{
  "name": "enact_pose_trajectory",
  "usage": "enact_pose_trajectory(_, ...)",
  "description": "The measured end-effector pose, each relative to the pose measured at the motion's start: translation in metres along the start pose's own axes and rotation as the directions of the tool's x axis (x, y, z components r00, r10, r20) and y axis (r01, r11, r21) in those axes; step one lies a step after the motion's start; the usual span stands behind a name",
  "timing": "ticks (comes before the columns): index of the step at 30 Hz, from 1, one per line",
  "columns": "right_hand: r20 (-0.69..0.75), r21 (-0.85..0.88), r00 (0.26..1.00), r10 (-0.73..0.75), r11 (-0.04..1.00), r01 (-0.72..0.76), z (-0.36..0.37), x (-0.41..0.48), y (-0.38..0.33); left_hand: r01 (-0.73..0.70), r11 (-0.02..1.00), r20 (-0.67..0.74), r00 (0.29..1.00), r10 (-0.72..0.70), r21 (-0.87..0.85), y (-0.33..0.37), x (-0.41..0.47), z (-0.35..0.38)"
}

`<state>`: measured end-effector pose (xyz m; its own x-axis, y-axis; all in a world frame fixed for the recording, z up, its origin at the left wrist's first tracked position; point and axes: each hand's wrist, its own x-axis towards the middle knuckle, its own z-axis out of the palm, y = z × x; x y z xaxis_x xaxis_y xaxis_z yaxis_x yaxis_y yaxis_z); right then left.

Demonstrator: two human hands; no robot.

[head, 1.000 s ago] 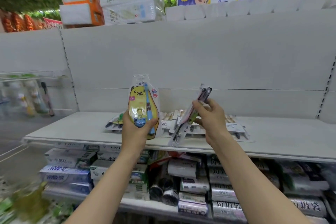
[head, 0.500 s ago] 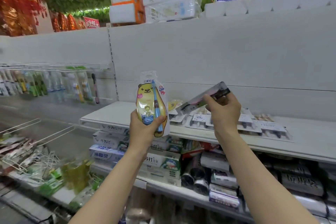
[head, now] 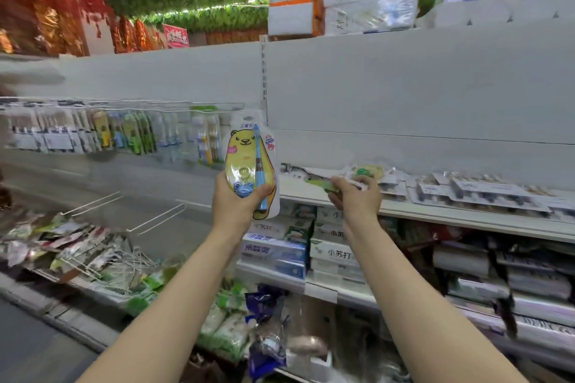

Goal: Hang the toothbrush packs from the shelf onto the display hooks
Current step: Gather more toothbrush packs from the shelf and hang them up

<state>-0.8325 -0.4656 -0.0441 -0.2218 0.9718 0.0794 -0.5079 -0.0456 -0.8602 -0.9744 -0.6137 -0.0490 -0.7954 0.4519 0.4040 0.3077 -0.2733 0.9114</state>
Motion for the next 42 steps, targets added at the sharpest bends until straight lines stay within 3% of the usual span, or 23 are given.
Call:
enact_pose_trajectory(4,0.016,0.093,0.995,0.101,0.990,-0.102,0.045,-0.029,0.038,0.008,1.000,0.010,1.000,-0.008,-0.002,-0.011,0.016,-0.059)
enact_pose_trajectory(9,0.086,0.076,0.979,0.187,0.978,-0.193,0.098,-0.049,0.070,0.049,0.997,-0.001,0.999,-0.050,-0.057,-0.021,0.043,-0.103)
enact_pose_trajectory(17,0.208,0.052,0.964,0.164,0.983,-0.178,0.203,-0.023,0.125,0.015,0.993,-0.028,0.999,-0.018,-0.116,-0.028,0.139,-0.155)
enact_pose_trajectory(21,0.257,0.097,0.957,0.136,0.981,-0.166,0.254,-0.002,0.147,0.022,0.985,0.034,0.999,-0.016,-0.170,-0.023,0.191,-0.171)
enact_pose_trajectory(27,0.280,0.128,0.960,-0.002,0.991,-0.035,0.322,0.021,0.160,-0.030,0.980,0.077,0.996,0.046,-0.196,-0.028,0.262,-0.206)
enact_pose_trajectory(34,0.192,-0.200,0.967,-0.165,0.958,0.203,0.363,0.033,0.206,-0.020,0.978,0.137,0.989,0.050,-0.208,-0.072,0.330,-0.260)
enact_pose_trajectory(42,0.016,-0.292,0.927,-0.375,0.885,0.363,0.394,-0.006,0.254,0.113,0.961,0.313,0.949,-0.029,-0.253,-0.131,0.370,-0.306)
